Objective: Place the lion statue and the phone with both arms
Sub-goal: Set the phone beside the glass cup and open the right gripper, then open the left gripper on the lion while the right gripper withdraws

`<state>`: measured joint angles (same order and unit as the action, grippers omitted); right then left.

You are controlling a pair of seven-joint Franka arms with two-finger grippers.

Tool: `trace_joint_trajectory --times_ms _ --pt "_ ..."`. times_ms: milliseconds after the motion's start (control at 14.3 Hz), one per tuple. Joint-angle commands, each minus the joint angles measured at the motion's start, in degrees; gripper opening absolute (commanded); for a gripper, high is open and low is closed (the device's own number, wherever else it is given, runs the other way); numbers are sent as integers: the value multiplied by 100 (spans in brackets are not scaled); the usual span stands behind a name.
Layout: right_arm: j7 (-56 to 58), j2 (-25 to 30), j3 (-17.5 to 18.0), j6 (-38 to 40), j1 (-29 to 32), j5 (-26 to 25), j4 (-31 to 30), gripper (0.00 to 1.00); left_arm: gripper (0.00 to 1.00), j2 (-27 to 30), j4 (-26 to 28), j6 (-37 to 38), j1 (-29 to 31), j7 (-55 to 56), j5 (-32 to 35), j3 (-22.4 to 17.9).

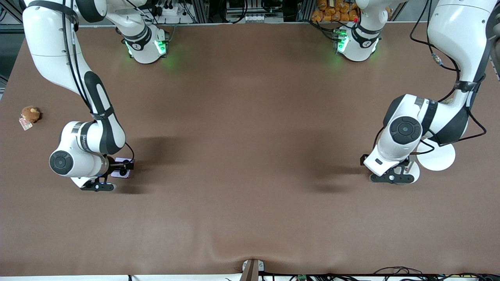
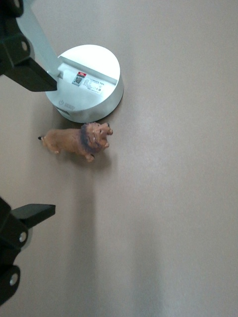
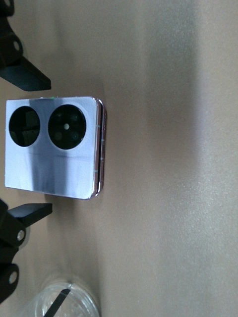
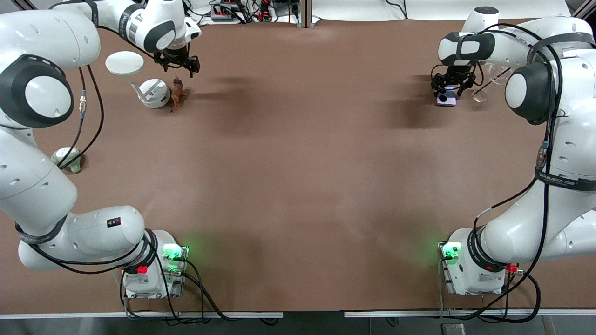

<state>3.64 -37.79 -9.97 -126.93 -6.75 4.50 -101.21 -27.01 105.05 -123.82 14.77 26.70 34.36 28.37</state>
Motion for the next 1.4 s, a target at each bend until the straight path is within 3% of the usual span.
trace_joint_trajectory --times_ms 0,140,421,561,1052,1332 --pt "50 166 110 141 86 -37 -4 100 100 196 33 235 25 107 45 150" --pt "76 428 145 483 121 25 189 100 100 283 -2 446 34 107 36 247" --pt "67 1010 154 2230 78 34 1268 100 100 433 -186 876 34 107 -429 467" --pt "67 1360 154 2733 60 42 1595 100 100 433 -440 1314 17 116 -649 633" --pt "85 3512 144 3860 252 -72 1325 100 100 486 -1161 2678 61 81 -1141 1021" --pt "-90 4130 838 4228 1008 -116 990 100 100 670 -1312 3074 61 28 -1466 1030"
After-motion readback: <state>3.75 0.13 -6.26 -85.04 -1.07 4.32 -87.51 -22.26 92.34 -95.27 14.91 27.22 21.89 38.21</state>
